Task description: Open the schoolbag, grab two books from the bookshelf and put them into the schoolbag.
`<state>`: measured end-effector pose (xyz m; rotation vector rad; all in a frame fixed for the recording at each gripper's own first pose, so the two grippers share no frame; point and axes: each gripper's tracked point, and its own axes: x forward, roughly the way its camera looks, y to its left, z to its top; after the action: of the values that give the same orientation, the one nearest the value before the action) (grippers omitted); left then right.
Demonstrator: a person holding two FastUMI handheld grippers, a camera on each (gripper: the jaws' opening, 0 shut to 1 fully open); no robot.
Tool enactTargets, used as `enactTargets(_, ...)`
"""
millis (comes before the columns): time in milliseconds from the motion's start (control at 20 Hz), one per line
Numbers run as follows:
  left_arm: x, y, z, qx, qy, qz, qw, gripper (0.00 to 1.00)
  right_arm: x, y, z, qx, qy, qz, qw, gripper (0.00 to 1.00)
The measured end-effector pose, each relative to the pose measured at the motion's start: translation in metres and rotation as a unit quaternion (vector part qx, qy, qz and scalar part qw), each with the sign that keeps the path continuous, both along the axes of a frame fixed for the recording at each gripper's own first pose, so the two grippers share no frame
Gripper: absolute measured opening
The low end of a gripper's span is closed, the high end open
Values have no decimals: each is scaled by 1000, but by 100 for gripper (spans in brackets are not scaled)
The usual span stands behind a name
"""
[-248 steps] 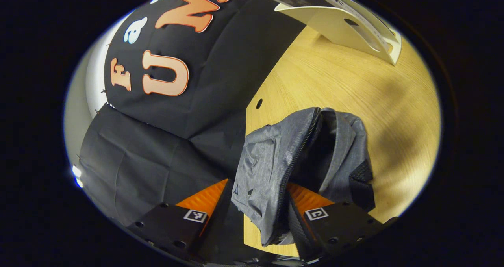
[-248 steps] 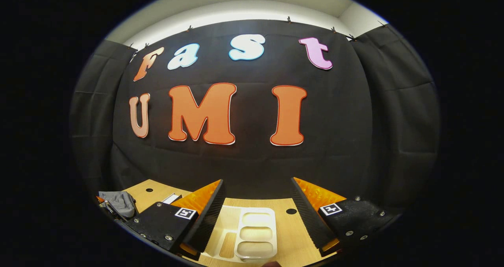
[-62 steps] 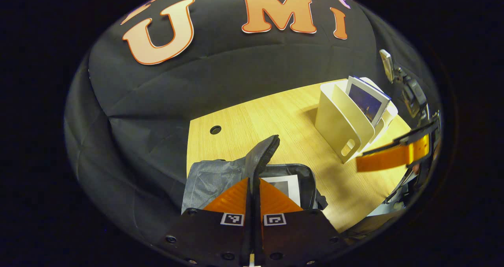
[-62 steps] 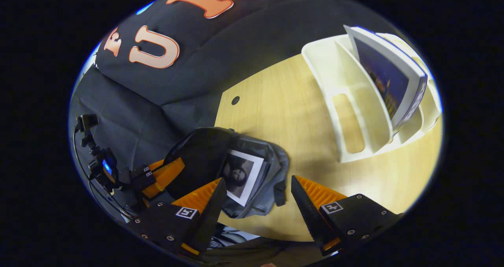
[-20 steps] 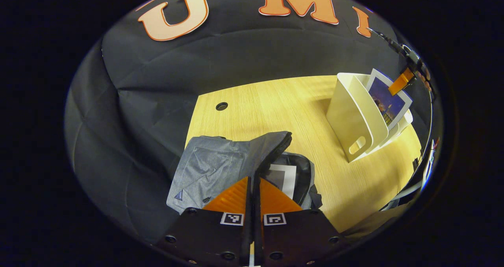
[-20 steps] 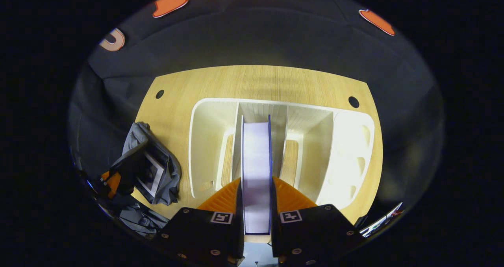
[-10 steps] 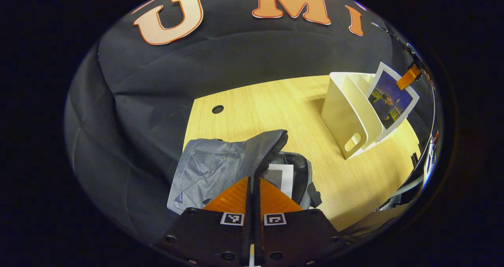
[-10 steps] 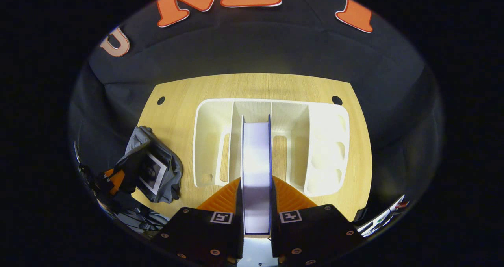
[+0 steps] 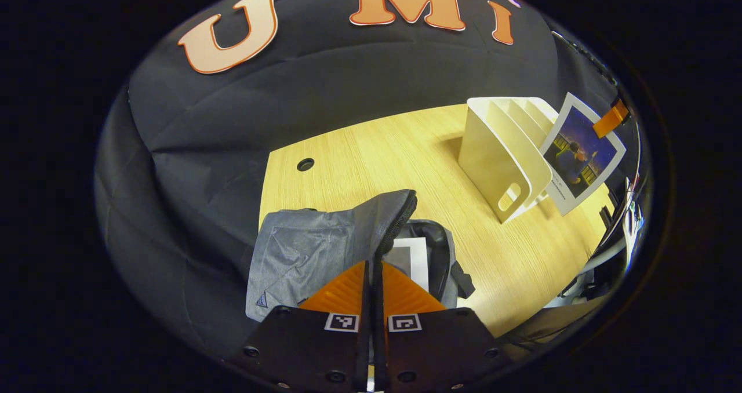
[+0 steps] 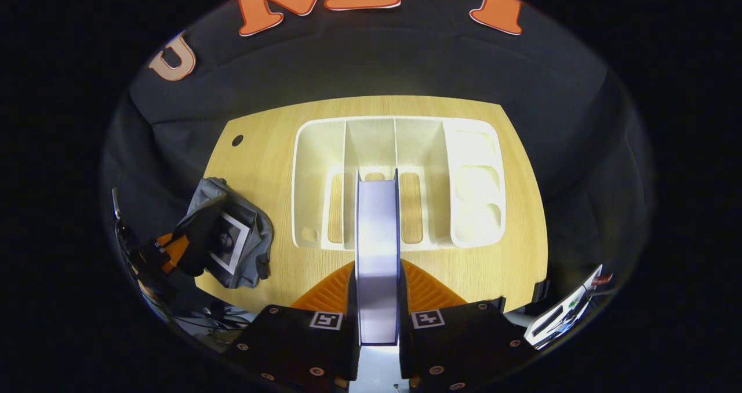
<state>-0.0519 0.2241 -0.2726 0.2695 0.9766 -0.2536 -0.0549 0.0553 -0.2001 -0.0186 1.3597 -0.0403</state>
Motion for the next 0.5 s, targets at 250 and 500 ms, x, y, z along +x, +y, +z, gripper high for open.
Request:
enactTargets(250,1,2,-3,-3,5,-24,1000,7,-35,16,-3,11,13,-21,1000,29)
enactTargets(500,0,6,-3,-4,4,-38,999,7,-56,32,-3,27,19,-31,999,29)
